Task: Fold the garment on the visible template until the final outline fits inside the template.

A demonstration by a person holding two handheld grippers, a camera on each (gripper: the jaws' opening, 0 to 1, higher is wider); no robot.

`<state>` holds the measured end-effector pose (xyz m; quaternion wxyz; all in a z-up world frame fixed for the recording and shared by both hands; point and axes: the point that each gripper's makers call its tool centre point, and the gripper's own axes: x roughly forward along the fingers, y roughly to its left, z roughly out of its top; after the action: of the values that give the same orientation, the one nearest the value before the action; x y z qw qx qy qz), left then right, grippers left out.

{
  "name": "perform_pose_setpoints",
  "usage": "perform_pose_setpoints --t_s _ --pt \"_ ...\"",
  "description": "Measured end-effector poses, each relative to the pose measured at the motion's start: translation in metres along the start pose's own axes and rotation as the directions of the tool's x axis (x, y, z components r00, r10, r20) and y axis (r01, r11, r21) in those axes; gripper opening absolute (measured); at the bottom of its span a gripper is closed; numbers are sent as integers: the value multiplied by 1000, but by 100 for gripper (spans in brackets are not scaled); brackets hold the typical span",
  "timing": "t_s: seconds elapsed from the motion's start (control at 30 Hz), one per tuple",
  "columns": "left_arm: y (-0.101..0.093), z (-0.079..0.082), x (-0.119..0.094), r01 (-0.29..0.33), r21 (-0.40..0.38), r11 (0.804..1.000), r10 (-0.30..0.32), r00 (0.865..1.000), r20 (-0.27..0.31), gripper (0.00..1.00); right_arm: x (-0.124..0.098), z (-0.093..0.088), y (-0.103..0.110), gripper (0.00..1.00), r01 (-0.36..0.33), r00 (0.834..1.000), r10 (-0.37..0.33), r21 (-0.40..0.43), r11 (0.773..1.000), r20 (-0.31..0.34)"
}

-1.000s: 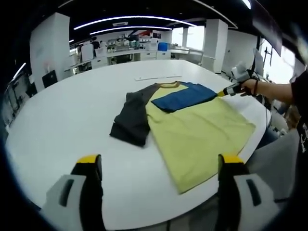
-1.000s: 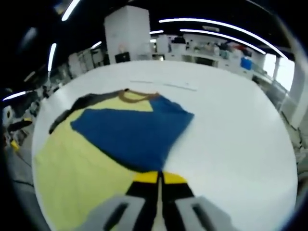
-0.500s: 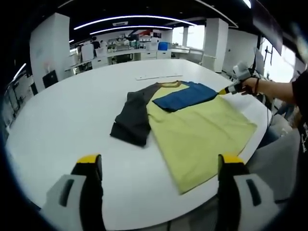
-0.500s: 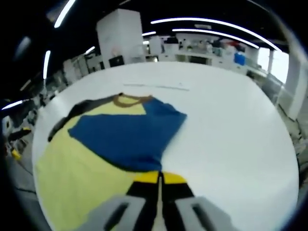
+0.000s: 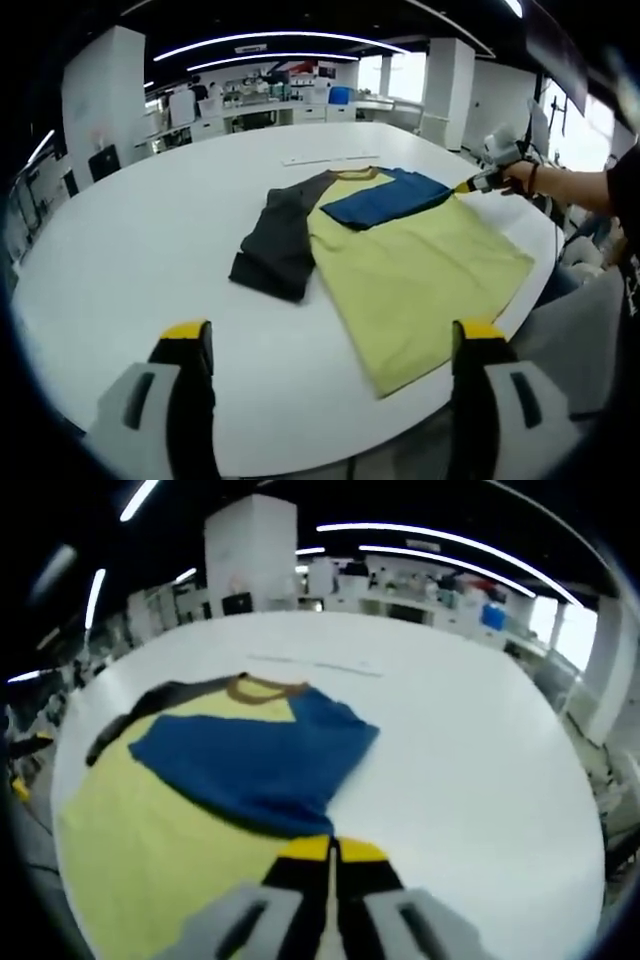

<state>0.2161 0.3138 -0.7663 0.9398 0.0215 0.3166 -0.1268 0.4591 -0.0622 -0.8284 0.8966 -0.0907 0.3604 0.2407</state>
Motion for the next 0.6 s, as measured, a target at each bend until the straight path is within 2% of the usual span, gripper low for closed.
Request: perform_pose_setpoints --t_s 0.1,0.13,0.2,0.27,0.37,0.53,0.6 --pt "-1 0 0 4 3 1000 -4 1000 -2 96 -1 2 2 0 -5 1000 5 25 1000 17" --pt "-1 0 0 6 3 1000 -6 1000 -2 96 0 0 6 0 -31 999 30 82 996 13" --pt "-1 -1 1 7 4 1000 -7 1000 -4 96 3 -2 5 0 -41 999 38 138 990 25" --pt "-3 -1 1 9 6 1000 -9 1000 -7 96 4 -6 1 5 -30 999 28 132 991 15" --pt "-4 -1 2 12 8 1000 -12 1000 -9 95 6 -7 13 9 -59 998 56 196 979 24" --pt "-2 -2 2 7 9 1000 -7 1000 -15 95 12 -12 14 0 -52 999 47 223 973 25" --pt "-1 -2 2 6 8 1000 -5 1000 -14 95 13 -11 13 0 -46 999 43 199 979 20"
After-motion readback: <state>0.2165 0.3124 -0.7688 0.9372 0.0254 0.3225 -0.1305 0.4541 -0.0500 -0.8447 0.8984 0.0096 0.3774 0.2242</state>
